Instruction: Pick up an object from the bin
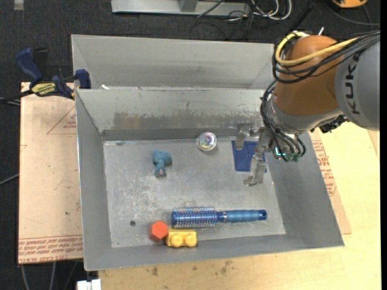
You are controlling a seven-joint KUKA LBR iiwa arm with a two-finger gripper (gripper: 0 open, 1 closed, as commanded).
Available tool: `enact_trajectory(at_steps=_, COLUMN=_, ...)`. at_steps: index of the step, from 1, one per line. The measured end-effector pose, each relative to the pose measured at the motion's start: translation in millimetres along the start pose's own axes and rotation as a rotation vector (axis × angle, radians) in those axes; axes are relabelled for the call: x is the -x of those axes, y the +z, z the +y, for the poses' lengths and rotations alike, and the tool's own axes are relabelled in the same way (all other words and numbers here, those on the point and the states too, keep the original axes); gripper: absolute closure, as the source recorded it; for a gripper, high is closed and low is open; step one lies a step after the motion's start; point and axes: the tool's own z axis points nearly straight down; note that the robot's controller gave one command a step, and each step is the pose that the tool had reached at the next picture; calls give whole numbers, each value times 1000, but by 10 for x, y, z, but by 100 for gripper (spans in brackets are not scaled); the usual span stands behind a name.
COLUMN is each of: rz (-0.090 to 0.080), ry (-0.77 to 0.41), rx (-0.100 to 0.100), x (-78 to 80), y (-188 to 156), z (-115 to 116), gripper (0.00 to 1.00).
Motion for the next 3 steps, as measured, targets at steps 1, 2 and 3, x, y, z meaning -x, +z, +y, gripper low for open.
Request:
enact_trajectory(at_steps=1, rz=3, ry=-287, rx=-1, x=-648, y=1282, z=399, gripper=0)
enact_trajectory(at_steps=2, rz=-8, ry=-283, rx=0, x=-778, y=957, z=569, gripper=0)
enact_trajectory(at_steps=3, rz=-9, ry=-206, rx=0, x=-676, y=971, z=817, gripper=0)
